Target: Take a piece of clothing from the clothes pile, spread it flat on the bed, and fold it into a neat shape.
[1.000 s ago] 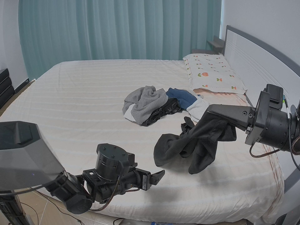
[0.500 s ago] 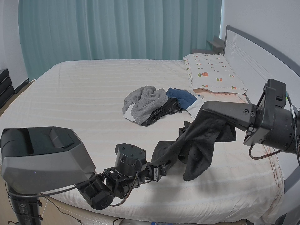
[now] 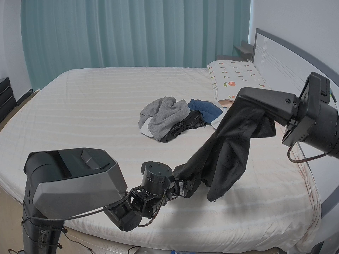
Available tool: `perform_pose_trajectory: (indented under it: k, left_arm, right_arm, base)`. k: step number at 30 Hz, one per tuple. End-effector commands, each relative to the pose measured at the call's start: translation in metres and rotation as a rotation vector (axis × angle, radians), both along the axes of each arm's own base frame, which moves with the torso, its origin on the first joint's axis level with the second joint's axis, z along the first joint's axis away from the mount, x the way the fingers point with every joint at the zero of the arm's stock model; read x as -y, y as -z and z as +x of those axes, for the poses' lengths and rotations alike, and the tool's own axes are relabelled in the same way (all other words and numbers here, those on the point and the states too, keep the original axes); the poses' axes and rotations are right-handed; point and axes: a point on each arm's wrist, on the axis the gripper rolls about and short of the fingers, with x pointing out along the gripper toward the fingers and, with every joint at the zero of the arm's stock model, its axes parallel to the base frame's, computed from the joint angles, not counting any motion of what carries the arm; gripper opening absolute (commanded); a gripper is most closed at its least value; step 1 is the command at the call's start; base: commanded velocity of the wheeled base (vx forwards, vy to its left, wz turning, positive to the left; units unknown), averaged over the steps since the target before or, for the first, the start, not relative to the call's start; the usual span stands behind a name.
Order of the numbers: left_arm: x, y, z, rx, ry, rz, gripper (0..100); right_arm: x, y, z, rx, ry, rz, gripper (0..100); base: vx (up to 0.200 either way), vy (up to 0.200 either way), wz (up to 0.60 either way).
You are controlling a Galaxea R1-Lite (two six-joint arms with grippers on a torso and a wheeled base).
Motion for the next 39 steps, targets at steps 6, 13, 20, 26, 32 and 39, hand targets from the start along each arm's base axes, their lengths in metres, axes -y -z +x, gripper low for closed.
perform_pose_trajectory:
  k: [6,13,20,26,32,39]
  left_arm:
    - [-0.009,0.003,0.007,-0.033,-0.022,-0.041,0]
    - [-0.022,-0.016,0.003,-0.039,-0.024,-0.089,0]
    - [-0.048,-0.063,0.000,0.028,-0.068,-0.151,0]
    - [-0.070,-0.117,0.000,0.082,-0.119,-0.198,0]
    - [-0.101,-0.218,0.003,0.182,-0.195,-0.283,0]
    - [-0.119,-0.246,-0.008,0.230,-0.223,-0.310,0]
  right_arm:
    - [0.007,0.001,0.010,-0.006,0.049,-0.005,0]
    - [0.016,0.005,0.019,-0.018,0.084,-0.015,0]
    - [0.026,0.025,0.047,-0.090,0.170,-0.059,0]
    - [0.029,0.052,0.090,-0.177,0.264,-0.124,0]
    - [0.048,-0.012,0.128,0.025,0.402,0.001,0]
    - [0.057,-0.046,0.121,0.132,0.446,0.056,0]
  base:
    - [0.000,0.000,0.00]
    - [0.000,0.000,0.00]
    - [0.000,0.000,0.00]
    - [0.000,0.000,0.00]
    - [0.000,0.000,0.00]
    - [0.000,0.000,0.00]
